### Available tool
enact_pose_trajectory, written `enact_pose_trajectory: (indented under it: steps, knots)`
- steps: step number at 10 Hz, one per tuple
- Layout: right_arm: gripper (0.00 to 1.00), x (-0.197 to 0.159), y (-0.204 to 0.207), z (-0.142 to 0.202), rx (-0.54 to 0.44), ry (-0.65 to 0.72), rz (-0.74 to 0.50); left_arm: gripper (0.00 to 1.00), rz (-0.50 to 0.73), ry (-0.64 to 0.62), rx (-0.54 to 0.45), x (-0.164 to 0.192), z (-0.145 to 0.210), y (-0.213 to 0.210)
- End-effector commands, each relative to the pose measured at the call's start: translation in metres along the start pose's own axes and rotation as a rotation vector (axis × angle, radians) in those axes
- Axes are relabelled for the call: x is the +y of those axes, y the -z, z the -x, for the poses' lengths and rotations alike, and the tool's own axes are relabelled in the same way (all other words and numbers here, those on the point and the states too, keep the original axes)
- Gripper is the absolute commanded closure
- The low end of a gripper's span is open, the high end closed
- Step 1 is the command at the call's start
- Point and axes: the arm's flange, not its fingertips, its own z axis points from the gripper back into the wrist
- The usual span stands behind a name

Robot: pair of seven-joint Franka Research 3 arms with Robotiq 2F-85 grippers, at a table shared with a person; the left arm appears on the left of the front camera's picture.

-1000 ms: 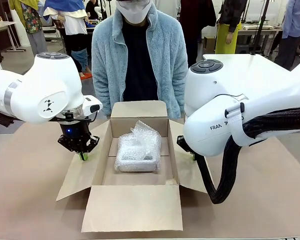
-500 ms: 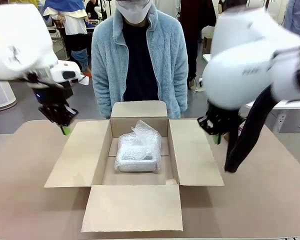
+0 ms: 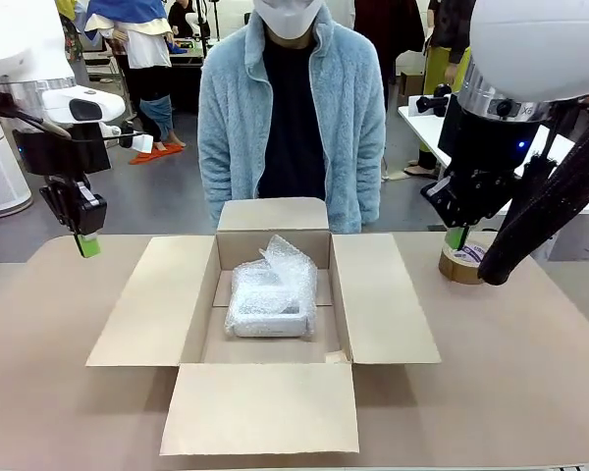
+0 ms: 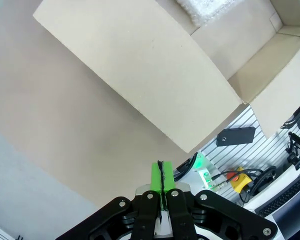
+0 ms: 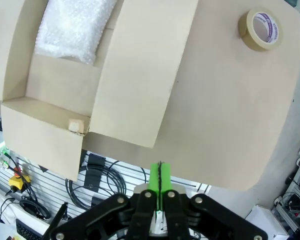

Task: Wrap the clocks to prevent damage.
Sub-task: Once the human has placed the objects inside and stepped back, release both hands from the side flaps of the Package Box.

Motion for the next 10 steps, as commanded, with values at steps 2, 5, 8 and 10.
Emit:
enact_pose_trajectory:
  steps: [2, 5, 8, 10]
  knots:
    - [0.99, 0.002, 0.008, -0.003, 0.002, -0.006, -0.006, 1.00, 0.003, -0.010, -0.010, 0.000, -0.005, 0.006]
    - [0.99, -0.019, -0.008, 0.015, -0.029, -0.401, -0.128, 1.00, 0.051, 0.409, 0.121, 0.028, 0.010, -0.013]
    - [0.99, -0.065, -0.011, 0.038, -0.086, -0.640, -0.177, 1.00, 0.091, 0.746, 0.090, 0.075, 0.034, -0.034]
    - [0.99, -0.092, 0.000, 0.059, 0.012, -0.796, -0.243, 1.00, 0.120, 0.838, 0.026, 0.095, 0.052, -0.031]
